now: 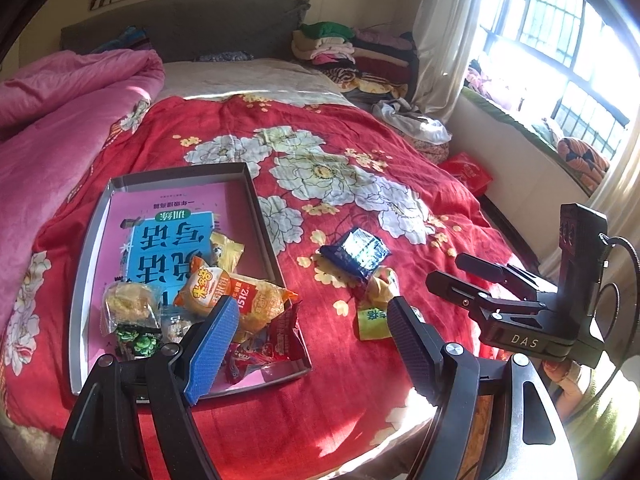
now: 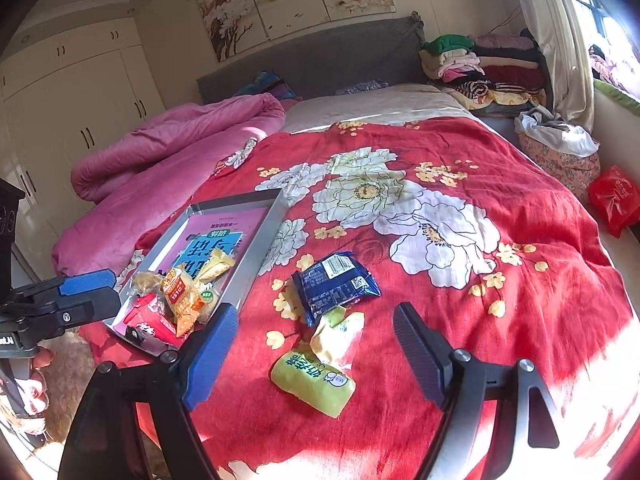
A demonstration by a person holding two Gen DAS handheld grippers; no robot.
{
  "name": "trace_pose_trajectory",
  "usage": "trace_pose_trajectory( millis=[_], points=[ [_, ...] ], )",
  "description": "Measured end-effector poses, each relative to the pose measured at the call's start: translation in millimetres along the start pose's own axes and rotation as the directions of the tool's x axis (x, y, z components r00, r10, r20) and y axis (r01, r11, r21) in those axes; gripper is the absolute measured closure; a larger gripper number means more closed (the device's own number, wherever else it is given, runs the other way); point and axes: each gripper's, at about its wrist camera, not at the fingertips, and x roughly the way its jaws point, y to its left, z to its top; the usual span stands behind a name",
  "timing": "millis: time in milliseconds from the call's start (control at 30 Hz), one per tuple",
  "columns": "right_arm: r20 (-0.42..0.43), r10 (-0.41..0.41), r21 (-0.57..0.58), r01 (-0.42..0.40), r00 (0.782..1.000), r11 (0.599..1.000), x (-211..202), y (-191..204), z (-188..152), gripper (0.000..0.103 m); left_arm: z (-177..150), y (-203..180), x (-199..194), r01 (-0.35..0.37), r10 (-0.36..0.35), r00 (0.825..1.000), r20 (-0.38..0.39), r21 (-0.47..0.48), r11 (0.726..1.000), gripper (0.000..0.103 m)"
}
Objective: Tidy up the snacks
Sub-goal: 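Grasp the blue biscuit pack with left gripper while right grasps the yellow-green bag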
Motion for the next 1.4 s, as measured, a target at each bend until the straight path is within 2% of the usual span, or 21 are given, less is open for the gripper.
trace_pose_trajectory(
  millis=[233,433,567,700,833,933,1100,1300,1400],
  points=[
    [-0.087,-0.006,0.001,0.007,0.996,1.000,24.6,-0.5,-10.3,0.023,6.4,-6.6,14.7,0.016,-0.016,1.000,-0.021,0.010,1.000,0.025],
    [-0.156,-0.022,0.002,0.023,0.987,1.000,50.8,-2.8,-16.1,0.023,25.5,-14.4,37.0,0.006,-0.004,0.999,-0.046,0.038,0.999,0.025],
    [-0.205,-0.036,-0.011,0.035,0.978,0.999,72.0,-2.1,-20.7,0.023,39.5,-19.6,58.1,-0.007,0.012,0.997,-0.082,0.066,0.998,0.025],
    [-0.224,-0.063,-0.032,0.057,0.972,0.998,87.0,-0.4,-23.9,0.025,51.3,-23.1,80.4,0.016,-0.007,0.991,-0.135,0.068,0.998,0.025],
    [-0.216,-0.107,-0.085,0.091,0.970,0.992,98.9,3.1,-25.2,0.032,59.2,-27.8,102.0,-0.016,0.034,0.983,-0.178,0.103,0.995,0.025],
    [-0.210,-0.136,-0.122,0.112,0.968,0.986,101.8,0.4,-25.0,0.046,64.3,-29.2,114.2,-0.004,0.024,0.980,-0.196,0.100,0.995,0.025],
    [-0.214,-0.124,-0.102,0.104,0.969,0.989,95.6,-16.3,-21.5,0.067,69.2,-42.1,134.7,0.001,0.031,0.974,-0.225,0.140,0.990,0.025],
    [-0.199,-0.113,0.012,0.118,0.973,0.993,79.7,-52.1,-13.6,0.069,69.3,-59.1,165.8,0.008,0.048,0.959,-0.278,0.199,0.980,0.025],
    [-0.174,-0.113,0.082,0.129,0.978,0.988,69.7,-70.7,-9.8,0.069,65.5,-69.9,178.1,-0.002,0.081,0.951,-0.298,0.254,0.967,0.025]
  ],
)
